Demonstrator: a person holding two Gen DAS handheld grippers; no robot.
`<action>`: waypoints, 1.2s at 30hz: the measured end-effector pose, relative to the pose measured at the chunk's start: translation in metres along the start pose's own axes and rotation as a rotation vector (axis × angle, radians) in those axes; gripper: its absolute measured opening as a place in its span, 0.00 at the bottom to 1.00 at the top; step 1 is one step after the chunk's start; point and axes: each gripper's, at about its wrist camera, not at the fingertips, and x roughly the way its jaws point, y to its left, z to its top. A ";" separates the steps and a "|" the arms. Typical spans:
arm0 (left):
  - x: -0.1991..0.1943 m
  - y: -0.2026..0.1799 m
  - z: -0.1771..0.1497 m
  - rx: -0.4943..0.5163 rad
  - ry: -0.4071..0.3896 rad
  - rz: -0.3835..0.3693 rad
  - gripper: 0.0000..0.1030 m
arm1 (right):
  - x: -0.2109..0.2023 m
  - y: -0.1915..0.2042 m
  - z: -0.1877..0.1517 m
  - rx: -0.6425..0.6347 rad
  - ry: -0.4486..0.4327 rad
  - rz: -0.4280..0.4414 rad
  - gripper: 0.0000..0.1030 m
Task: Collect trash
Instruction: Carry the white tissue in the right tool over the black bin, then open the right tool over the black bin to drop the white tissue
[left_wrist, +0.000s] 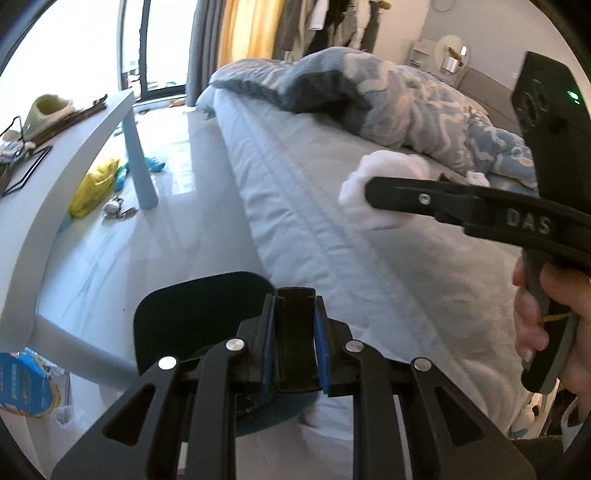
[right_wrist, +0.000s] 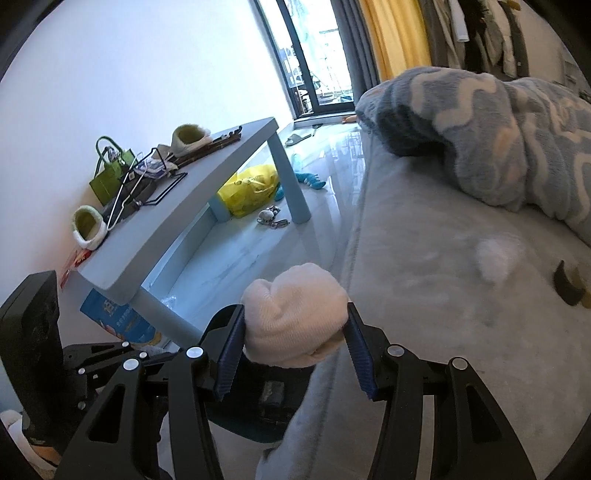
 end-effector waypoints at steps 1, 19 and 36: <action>0.001 0.005 -0.001 -0.010 0.003 0.004 0.21 | 0.003 0.003 0.000 -0.004 0.004 0.001 0.52; 0.030 0.086 -0.035 -0.134 0.149 0.074 0.21 | 0.055 0.058 -0.002 -0.079 0.090 0.026 0.52; 0.002 0.116 -0.039 -0.187 0.115 0.070 0.72 | 0.094 0.073 -0.013 -0.079 0.173 0.014 0.52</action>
